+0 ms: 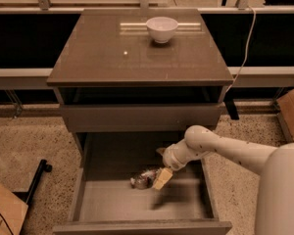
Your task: Pick water bottle from middle drawer and place on counter
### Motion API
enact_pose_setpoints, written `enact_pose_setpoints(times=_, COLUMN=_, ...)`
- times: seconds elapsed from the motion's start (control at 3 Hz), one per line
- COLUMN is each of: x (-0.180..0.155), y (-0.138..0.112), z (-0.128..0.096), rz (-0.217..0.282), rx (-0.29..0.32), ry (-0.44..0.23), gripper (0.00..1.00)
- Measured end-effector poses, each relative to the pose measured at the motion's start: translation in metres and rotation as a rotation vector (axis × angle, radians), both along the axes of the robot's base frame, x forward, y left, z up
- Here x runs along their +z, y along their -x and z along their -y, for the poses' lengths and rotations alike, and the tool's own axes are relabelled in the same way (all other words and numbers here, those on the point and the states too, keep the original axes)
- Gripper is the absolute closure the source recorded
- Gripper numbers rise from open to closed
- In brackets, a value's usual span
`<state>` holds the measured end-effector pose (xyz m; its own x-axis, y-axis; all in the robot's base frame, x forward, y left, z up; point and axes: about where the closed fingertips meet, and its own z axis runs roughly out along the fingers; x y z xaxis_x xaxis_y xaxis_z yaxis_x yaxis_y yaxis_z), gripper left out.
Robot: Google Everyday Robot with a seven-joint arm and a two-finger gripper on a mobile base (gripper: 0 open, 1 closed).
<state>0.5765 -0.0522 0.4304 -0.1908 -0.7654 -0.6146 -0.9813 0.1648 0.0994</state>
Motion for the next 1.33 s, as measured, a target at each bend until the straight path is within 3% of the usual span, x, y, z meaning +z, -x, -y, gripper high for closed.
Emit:
enact_pose_setpoints(times=0.33, x=-0.035, y=0.0, z=-0.015, rz=-0.077, rx=0.008, ry=-0.025, gripper=0.0)
enact_pose_setpoints(times=0.67, x=-0.06, y=0.006, z=-0.017, rz=-0.134, rx=-0.001, ry=-0.03, gripper=0.17)
enact_pose_setpoints(times=1.0, x=-0.061, y=0.012, z=-0.01, rz=-0.136, rx=-0.024, ry=-0.022, gripper=0.41)
enact_pose_setpoints(times=1.33, x=-0.041, y=0.019, z=0.001, rz=-0.087, rx=-0.057, ry=-0.018, gripper=0.63)
